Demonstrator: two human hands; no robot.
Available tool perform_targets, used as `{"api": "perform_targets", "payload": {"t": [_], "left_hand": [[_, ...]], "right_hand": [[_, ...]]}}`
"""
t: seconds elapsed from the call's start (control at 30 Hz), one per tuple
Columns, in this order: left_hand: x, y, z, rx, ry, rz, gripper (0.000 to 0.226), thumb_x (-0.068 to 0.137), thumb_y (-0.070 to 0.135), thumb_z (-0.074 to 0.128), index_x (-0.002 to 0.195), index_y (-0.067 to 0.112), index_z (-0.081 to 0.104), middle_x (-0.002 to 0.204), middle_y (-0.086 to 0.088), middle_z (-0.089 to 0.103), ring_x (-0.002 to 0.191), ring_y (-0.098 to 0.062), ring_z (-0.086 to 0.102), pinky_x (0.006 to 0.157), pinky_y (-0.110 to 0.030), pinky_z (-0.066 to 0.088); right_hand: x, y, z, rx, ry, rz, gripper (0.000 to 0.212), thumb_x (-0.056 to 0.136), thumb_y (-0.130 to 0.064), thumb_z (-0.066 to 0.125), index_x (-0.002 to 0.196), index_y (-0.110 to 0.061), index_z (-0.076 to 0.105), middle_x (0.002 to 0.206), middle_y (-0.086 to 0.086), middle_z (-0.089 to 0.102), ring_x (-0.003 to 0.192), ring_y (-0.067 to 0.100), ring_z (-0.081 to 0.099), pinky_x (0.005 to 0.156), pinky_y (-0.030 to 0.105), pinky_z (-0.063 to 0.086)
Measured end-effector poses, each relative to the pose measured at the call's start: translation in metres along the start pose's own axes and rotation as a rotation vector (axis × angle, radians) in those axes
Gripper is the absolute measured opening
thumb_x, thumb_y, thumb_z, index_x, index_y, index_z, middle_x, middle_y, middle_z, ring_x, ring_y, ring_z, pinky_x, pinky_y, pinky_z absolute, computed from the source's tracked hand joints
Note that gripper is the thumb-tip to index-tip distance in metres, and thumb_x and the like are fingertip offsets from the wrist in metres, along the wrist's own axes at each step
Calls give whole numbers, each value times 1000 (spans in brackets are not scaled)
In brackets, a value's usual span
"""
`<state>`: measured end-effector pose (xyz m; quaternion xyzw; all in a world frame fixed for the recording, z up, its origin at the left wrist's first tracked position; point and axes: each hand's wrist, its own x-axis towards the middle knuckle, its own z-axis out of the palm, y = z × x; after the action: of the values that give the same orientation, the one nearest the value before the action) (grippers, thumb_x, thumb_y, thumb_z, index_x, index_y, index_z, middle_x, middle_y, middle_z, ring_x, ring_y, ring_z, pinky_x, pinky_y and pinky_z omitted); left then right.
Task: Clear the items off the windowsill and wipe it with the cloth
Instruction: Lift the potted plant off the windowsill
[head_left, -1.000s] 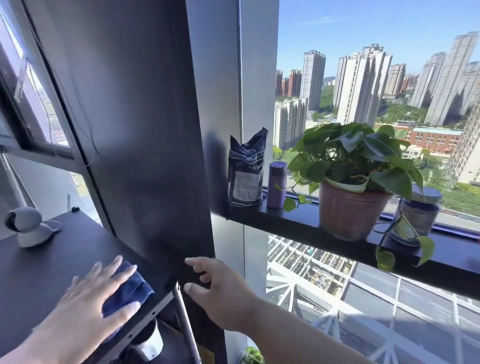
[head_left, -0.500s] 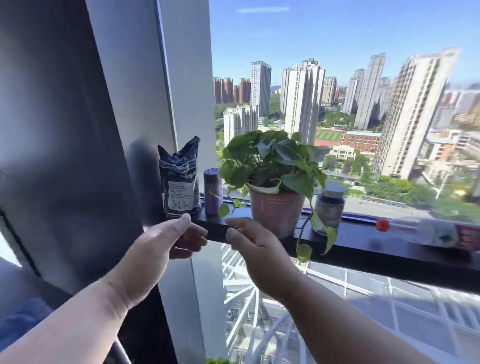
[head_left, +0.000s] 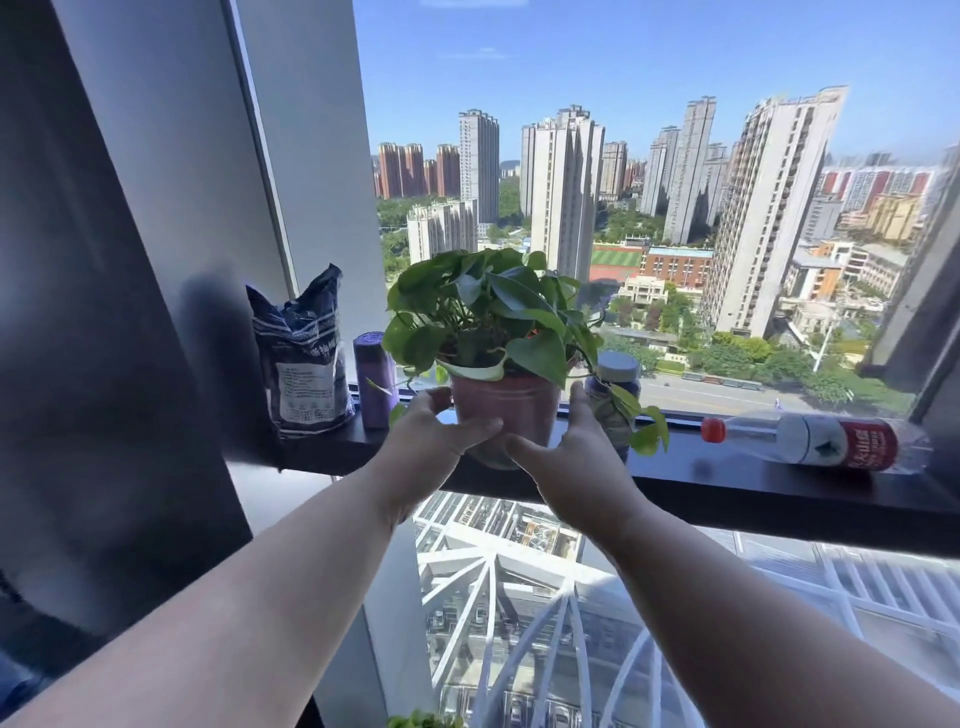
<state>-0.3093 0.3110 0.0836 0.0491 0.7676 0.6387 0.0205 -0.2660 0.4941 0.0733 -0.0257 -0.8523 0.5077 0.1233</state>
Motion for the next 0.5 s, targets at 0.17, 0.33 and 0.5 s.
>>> {"api": "perform_targets", "payload": {"t": [0.17, 0.33, 0.5], "left_hand": [[19, 1, 4, -44, 42, 31, 81, 76, 28, 93, 145, 16, 53, 133, 7, 70, 101, 2, 67, 59, -4, 52], [28, 0, 8, -25, 20, 87, 97, 53, 40, 100, 139, 22, 58, 130, 2, 75, 117, -17, 74, 106, -37, 58], [27, -5, 19, -84, 38, 156, 96, 57, 22, 102, 140, 11, 56, 124, -7, 80, 119, -27, 75, 106, -51, 59]], "right_hand": [[34, 5, 7, 87, -13, 1, 62, 72, -50, 84, 116, -47, 42, 91, -24, 72, 84, -4, 69, 68, 16, 50], [39, 14, 5, 127, -63, 11, 83, 69, -60, 74, 134, -50, 24, 102, -17, 71, 89, 4, 69, 69, 20, 53], [35, 28, 5, 111, -52, -28, 67, 78, -57, 72, 132, -43, 35, 123, -3, 65, 106, 20, 68, 93, 52, 60]]}}
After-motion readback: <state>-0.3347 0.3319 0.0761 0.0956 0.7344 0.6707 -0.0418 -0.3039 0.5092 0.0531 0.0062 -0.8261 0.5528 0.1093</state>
